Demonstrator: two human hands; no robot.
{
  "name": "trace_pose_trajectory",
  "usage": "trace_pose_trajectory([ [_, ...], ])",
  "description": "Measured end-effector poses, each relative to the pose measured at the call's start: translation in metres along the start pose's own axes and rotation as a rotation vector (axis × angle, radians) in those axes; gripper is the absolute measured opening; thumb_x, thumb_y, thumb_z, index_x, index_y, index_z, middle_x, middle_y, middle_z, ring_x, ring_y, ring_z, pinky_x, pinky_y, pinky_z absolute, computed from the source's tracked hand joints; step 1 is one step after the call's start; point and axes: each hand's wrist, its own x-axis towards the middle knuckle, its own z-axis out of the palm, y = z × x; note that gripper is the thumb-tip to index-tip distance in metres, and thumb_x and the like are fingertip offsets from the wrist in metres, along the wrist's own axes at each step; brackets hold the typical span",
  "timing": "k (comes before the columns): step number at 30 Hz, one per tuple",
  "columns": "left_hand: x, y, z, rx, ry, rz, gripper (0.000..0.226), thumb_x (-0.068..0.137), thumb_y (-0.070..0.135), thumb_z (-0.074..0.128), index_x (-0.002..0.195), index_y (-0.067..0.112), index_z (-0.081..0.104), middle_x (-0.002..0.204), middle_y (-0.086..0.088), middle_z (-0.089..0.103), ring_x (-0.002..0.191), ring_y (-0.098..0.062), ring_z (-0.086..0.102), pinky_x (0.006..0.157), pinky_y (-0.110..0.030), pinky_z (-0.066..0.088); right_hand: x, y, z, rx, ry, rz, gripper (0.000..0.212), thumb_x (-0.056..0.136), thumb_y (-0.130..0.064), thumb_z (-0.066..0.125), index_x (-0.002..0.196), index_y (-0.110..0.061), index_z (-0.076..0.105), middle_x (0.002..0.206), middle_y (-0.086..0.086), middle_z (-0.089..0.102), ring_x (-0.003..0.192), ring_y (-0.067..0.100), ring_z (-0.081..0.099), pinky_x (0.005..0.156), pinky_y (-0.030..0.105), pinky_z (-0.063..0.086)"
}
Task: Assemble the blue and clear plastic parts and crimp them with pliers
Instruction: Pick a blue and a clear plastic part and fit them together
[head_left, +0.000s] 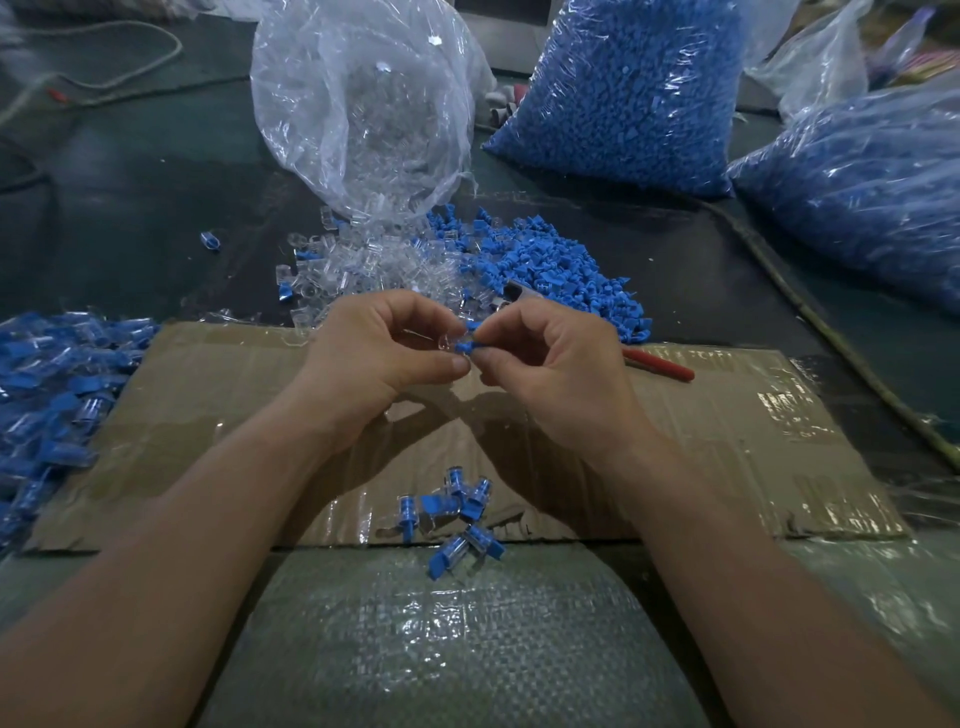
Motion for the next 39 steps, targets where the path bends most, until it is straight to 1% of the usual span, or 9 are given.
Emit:
trace_pose_trajectory([
  [4, -0.0013, 0.0007, 0.0011, 0.014, -0.027, 0.015, 0.020, 0.066, -0.007, 0.070, 0.076, 0.010, 0.068, 0.074, -0.011, 0.071, 0.065, -0.020, 0.069, 0.056, -0.024, 0.056, 0.0012, 0.0014, -0.0004, 0.031, 0.048, 0.030, 0.015, 0.078, -0.004, 0.070, 0.078, -0.018, 0.064, 0.078, 0.001, 0.067, 0.071, 0.015, 0.066, 0.069, 0.033, 0.056],
  [8, -0.0012, -0.0006, 0.0014, 0.053, 0.008, 0.059, 0.016, 0.067, -0.004, 0.071, 0.079, 0.007, 0.068, 0.075, -0.010, 0.071, 0.069, -0.024, 0.070, 0.061, -0.027, 0.058, 0.0004, -0.0006, -0.0015, 0.108, 0.000, 0.042, 0.017, 0.074, -0.007, 0.072, 0.078, -0.022, 0.065, 0.076, -0.005, 0.067, 0.067, 0.008, 0.067, 0.066, 0.021, 0.056],
  [11, -0.0003, -0.0020, 0.0008, 0.066, 0.043, 0.069, 0.018, 0.068, -0.005, 0.072, 0.077, 0.009, 0.068, 0.074, -0.009, 0.071, 0.071, -0.025, 0.070, 0.066, -0.032, 0.059, -0.0003, -0.0004, -0.0009, 0.136, -0.030, 0.030, 0.018, 0.074, -0.005, 0.070, 0.088, -0.017, 0.067, 0.080, -0.007, 0.067, 0.070, 0.005, 0.067, 0.068, 0.017, 0.054],
  [17, 0.0009, -0.0029, -0.0003, 0.090, 0.037, 0.110, 0.023, 0.066, -0.005, 0.072, 0.073, 0.017, 0.069, 0.072, -0.003, 0.072, 0.068, -0.017, 0.070, 0.063, -0.023, 0.057, -0.0001, 0.0003, -0.0007, 0.095, 0.026, -0.003, 0.019, 0.076, -0.004, 0.070, 0.092, -0.014, 0.070, 0.082, -0.010, 0.064, 0.076, 0.001, 0.063, 0.072, 0.016, 0.052],
  [22, 0.0003, -0.0023, -0.0002, 0.065, 0.010, 0.113, 0.019, 0.065, -0.001, 0.072, 0.074, 0.016, 0.071, 0.075, -0.006, 0.072, 0.070, -0.022, 0.070, 0.066, -0.031, 0.059, 0.0019, 0.0009, -0.0023, 0.046, 0.056, 0.039, 0.026, 0.076, -0.011, 0.072, 0.099, -0.018, 0.063, 0.092, -0.006, 0.062, 0.082, 0.002, 0.061, 0.074, 0.013, 0.050],
  [26, -0.0010, -0.0008, -0.0007, 0.050, 0.021, 0.100, 0.018, 0.058, 0.011, 0.073, 0.075, 0.016, 0.071, 0.073, -0.008, 0.072, 0.069, -0.024, 0.070, 0.068, -0.037, 0.059, 0.0027, 0.0011, -0.0015, 0.128, -0.040, 0.150, 0.034, 0.080, -0.008, 0.067, 0.113, -0.010, 0.060, 0.102, 0.001, 0.066, 0.092, 0.007, 0.064, 0.083, 0.020, 0.052],
  [32, -0.0036, 0.0017, 0.0000, 0.031, -0.001, 0.134, 0.017, 0.055, 0.011, 0.073, 0.069, 0.018, 0.070, 0.070, -0.001, 0.070, 0.066, -0.016, 0.069, 0.063, -0.026, 0.058, 0.0011, -0.0029, -0.0042, 0.242, -0.110, 0.132, 0.022, 0.083, -0.001, 0.062, 0.103, -0.010, 0.065, 0.089, -0.002, 0.068, 0.079, 0.006, 0.065, 0.074, 0.017, 0.052],
  [36, -0.0039, 0.0016, -0.0010, -0.012, -0.059, 0.131, 0.022, 0.071, -0.006, 0.067, 0.074, 0.016, 0.070, 0.070, -0.002, 0.068, 0.066, -0.019, 0.067, 0.064, -0.027, 0.058, 0.0009, -0.0035, -0.0061, 0.268, -0.076, 0.121, 0.020, 0.079, -0.004, 0.066, 0.096, -0.014, 0.067, 0.086, -0.002, 0.069, 0.079, 0.006, 0.067, 0.073, 0.017, 0.052],
  [39, -0.0037, 0.0035, -0.0007, -0.030, -0.079, 0.111, 0.006, 0.074, 0.007, 0.066, 0.077, 0.012, 0.066, 0.066, -0.004, 0.070, 0.061, -0.015, 0.067, 0.058, -0.023, 0.055, 0.0002, -0.0035, -0.0066, 0.271, -0.084, 0.106, 0.019, 0.077, -0.005, 0.068, 0.094, -0.014, 0.068, 0.080, -0.008, 0.068, 0.074, 0.002, 0.067, 0.066, 0.011, 0.049],
])
